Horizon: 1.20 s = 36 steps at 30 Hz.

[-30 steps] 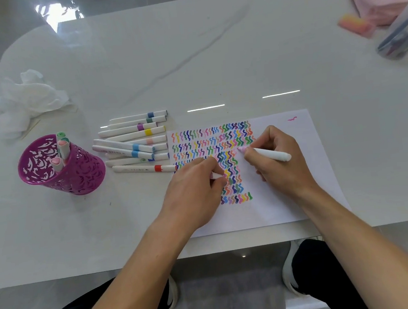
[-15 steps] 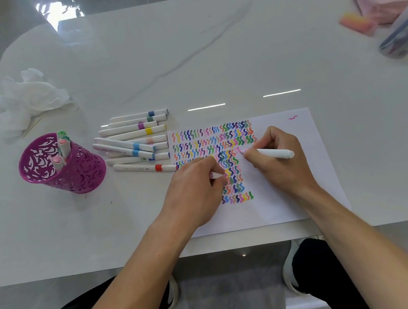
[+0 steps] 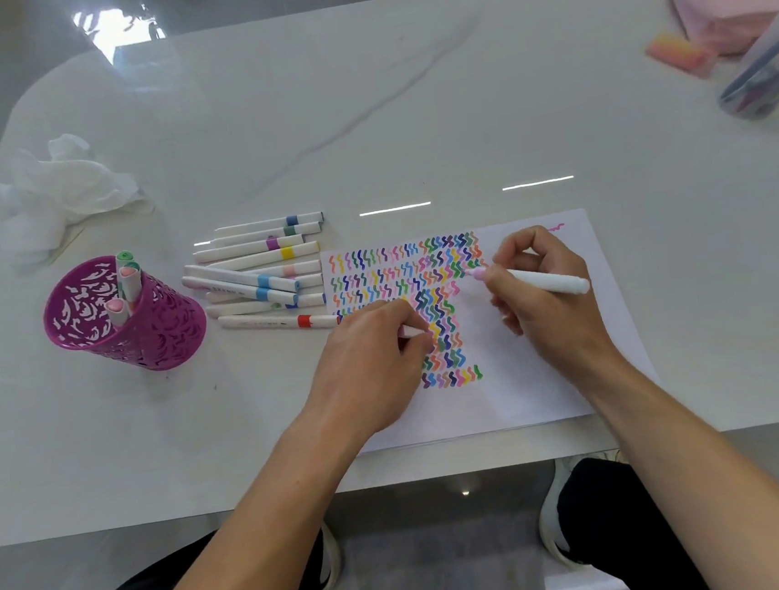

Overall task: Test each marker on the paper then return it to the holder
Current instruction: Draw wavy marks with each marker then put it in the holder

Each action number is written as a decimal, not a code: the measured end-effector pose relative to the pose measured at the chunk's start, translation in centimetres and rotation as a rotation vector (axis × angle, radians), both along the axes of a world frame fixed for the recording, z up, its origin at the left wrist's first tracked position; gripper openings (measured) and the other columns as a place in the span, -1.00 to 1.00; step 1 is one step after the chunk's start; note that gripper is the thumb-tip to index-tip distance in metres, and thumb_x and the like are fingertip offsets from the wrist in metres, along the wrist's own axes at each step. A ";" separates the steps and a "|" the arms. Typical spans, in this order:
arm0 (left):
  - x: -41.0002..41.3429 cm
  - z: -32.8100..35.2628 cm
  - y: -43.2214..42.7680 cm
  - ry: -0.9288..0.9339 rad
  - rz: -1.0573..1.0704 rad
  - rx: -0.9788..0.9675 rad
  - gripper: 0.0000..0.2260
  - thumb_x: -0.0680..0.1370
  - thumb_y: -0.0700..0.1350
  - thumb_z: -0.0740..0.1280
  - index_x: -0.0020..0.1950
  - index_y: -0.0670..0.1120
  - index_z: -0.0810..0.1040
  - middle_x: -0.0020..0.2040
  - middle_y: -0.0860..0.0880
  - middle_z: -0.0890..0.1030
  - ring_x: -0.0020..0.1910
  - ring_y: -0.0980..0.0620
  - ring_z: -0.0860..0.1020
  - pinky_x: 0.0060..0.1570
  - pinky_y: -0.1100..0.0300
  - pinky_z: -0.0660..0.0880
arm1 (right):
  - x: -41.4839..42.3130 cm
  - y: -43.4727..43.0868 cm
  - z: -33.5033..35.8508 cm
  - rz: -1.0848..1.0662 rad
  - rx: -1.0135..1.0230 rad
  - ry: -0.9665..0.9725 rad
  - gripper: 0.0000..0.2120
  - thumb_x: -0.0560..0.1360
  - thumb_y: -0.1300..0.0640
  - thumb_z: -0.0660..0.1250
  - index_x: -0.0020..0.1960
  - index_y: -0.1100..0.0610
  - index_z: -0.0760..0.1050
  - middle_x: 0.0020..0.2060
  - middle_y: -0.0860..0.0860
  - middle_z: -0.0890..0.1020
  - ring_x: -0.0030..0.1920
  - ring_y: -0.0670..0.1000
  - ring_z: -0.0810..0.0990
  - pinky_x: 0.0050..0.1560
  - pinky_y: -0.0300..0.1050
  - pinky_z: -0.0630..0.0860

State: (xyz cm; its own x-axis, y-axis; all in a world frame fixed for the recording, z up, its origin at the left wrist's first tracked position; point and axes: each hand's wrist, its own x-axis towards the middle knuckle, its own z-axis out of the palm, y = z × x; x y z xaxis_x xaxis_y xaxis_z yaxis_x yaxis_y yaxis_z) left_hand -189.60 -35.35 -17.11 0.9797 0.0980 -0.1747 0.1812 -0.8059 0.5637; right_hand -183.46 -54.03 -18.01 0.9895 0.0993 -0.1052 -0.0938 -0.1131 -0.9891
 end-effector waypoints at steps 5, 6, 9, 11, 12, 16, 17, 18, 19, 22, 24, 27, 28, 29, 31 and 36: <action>0.1 0.9 0.6 -0.024 0.077 -0.098 -0.88 0.61 0.04 0.36 0.13 0.15 0.64 -0.14 0.29 0.52 -0.17 0.33 0.51 -0.26 0.50 0.30 | 0.0 0.3 1.3 0.033 0.050 -0.067 -0.89 0.52 0.12 0.53 -0.09 0.02 0.60 -0.36 -0.05 0.59 -0.39 -0.05 0.52 -0.42 -0.22 0.44; 0.2 1.1 0.8 -0.017 0.106 -0.145 -0.87 0.62 0.04 0.36 0.15 0.16 0.63 -0.14 0.29 0.53 -0.17 0.33 0.52 -0.30 0.51 0.33 | 0.0 0.4 1.5 0.035 0.066 -0.074 -0.89 0.51 0.11 0.54 -0.09 0.07 0.61 -0.36 -0.05 0.60 -0.39 -0.04 0.52 -0.41 -0.21 0.45; 0.4 1.7 1.1 -0.003 0.191 -0.332 -0.88 0.60 0.00 0.40 0.13 0.14 0.59 -0.09 0.21 0.62 -0.16 0.27 0.59 -0.29 0.46 0.47 | -0.2 0.7 2.0 0.065 0.095 -0.090 -0.87 0.50 0.08 0.52 -0.04 0.13 0.67 -0.29 -0.02 0.67 -0.37 -0.01 0.56 -0.36 -0.19 0.50; 0.5 2.1 1.0 -0.013 0.248 -0.510 -0.94 0.60 -0.06 0.41 0.05 0.09 0.59 -0.12 0.14 0.69 -0.17 0.19 0.64 -0.25 0.36 0.56 | -0.4 0.8 2.3 0.105 0.128 -0.071 -0.89 0.54 0.12 0.48 0.01 0.15 0.68 -0.20 0.05 0.74 -0.34 0.01 0.57 -0.33 -0.14 0.53; 0.5 2.3 1.0 -0.015 0.264 -0.573 -0.95 0.61 -0.08 0.39 0.04 0.07 0.58 -0.13 0.14 0.72 -0.19 0.19 0.65 -0.25 0.35 0.57 | -0.4 0.9 2.3 0.121 0.152 -0.054 -0.91 0.56 0.15 0.44 0.01 0.16 0.68 -0.18 0.06 0.76 -0.33 0.02 0.57 -0.32 -0.13 0.54; 0.5 2.6 1.0 0.018 0.261 -0.681 -0.93 0.65 -0.07 0.32 0.11 0.01 0.58 -0.09 0.17 0.73 -0.31 0.23 0.58 -0.34 0.44 0.47 | -0.5 1.4 2.8 0.111 0.218 -0.008 -0.85 0.60 0.15 0.36 -0.02 0.21 0.65 -0.23 0.12 0.72 -0.31 0.05 0.60 -0.32 -0.11 0.55; 0.5 2.6 1.0 0.034 0.267 -0.720 -0.91 0.66 -0.07 0.31 0.13 -0.01 0.58 -0.07 0.15 0.73 -0.29 0.22 0.59 -0.34 0.43 0.46 | -0.5 1.6 2.8 0.110 0.219 -0.010 -0.85 0.59 0.15 0.36 -0.03 0.21 0.65 -0.21 0.17 0.72 -0.31 0.05 0.60 -0.32 -0.10 0.56; 0.5 2.7 1.1 0.053 0.271 -0.754 -0.88 0.66 -0.06 0.31 0.16 -0.03 0.57 -0.05 0.14 0.73 -0.27 0.21 0.60 -0.33 0.42 0.47 | -0.5 1.7 2.9 0.112 0.217 -0.016 -0.86 0.59 0.16 0.35 -0.04 0.21 0.64 -0.20 0.21 0.72 -0.32 0.06 0.60 -0.32 -0.09 0.56; 0.5 2.7 1.1 0.071 0.270 -0.779 -0.86 0.66 -0.06 0.31 0.18 -0.04 0.57 -0.03 0.13 0.73 -0.25 0.20 0.61 -0.32 0.40 0.48 | -0.6 1.8 2.9 0.115 0.213 -0.022 -0.86 0.60 0.17 0.35 -0.04 0.21 0.64 -0.19 0.22 0.71 -0.32 0.06 0.60 -0.32 -0.09 0.56; 0.4 2.8 1.1 0.087 0.242 -0.814 -0.86 0.66 -0.08 0.30 0.20 -0.04 0.57 -0.01 0.12 0.73 -0.22 0.19 0.61 -0.30 0.36 0.49 | -0.6 1.8 2.8 0.127 0.196 -0.033 -0.87 0.61 0.19 0.35 -0.02 0.23 0.65 -0.23 0.19 0.70 -0.32 0.05 0.60 -0.31 -0.10 0.58; 0.3 2.8 1.0 0.084 0.218 -0.811 -0.87 0.66 -0.07 0.31 0.18 -0.03 0.58 -0.01 0.11 0.73 -0.20 0.18 0.61 -0.26 0.35 0.47 | -0.7 1.8 2.7 0.139 0.178 -0.034 -0.87 0.61 0.19 0.36 -0.02 0.21 0.66 -0.24 0.15 0.71 -0.32 0.06 0.61 -0.31 -0.10 0.58; 0.2 2.7 0.8 0.080 0.196 -0.815 -0.90 0.66 -0.07 0.32 0.14 0.01 0.59 -0.02 0.10 0.74 -0.21 0.18 0.61 -0.28 0.38 0.47 | -0.7 1.9 2.7 0.156 0.154 -0.038 -0.88 0.60 0.17 0.37 -0.05 0.16 0.67 -0.24 0.16 0.71 -0.32 0.07 0.61 -0.32 -0.10 0.58; 0.2 2.8 0.8 0.077 0.193 -0.816 -0.91 0.66 -0.07 0.32 0.13 0.02 0.59 -0.03 0.10 0.74 -0.22 0.19 0.61 -0.30 0.39 0.47 | -0.7 2.0 2.7 0.158 0.150 -0.038 -0.88 0.59 0.15 0.37 -0.05 0.14 0.67 -0.23 0.19 0.71 -0.31 0.07 0.62 -0.33 -0.10 0.58; 0.2 2.8 0.8 0.073 0.192 -0.814 -0.92 0.66 -0.07 0.32 0.12 0.03 0.59 -0.04 0.09 0.74 -0.24 0.20 0.60 -0.31 0.40 0.48 | -0.7 2.0 2.7 0.158 0.144 -0.038 -0.88 0.58 0.14 0.38 -0.05 0.14 0.67 -0.22 0.21 0.70 -0.31 0.07 0.62 -0.33 -0.10 0.58; 0.2 2.8 0.7 0.064 0.187 -0.798 -0.91 0.66 -0.06 0.32 0.13 0.03 0.60 -0.06 0.09 0.74 -0.26 0.20 0.59 -0.31 0.40 0.47 | -0.6 1.9 2.6 0.157 0.129 -0.034 -0.89 0.56 0.13 0.38 -0.04 0.15 0.65 -0.23 0.22 0.69 -0.33 0.07 0.62 -0.34 -0.10 0.57; 0.2 2.9 0.6 0.071 0.163 -0.753 -0.88 0.67 -0.04 0.29 0.12 0.06 0.63 -0.15 0.07 0.71 -0.30 0.20 0.55 -0.33 0.40 0.45 | -0.6 1.8 2.4 0.171 0.143 -0.029 -0.94 0.56 0.20 0.40 -0.02 0.19 0.54 -0.28 0.24 0.64 -0.37 0.09 0.61 -0.39 -0.08 0.56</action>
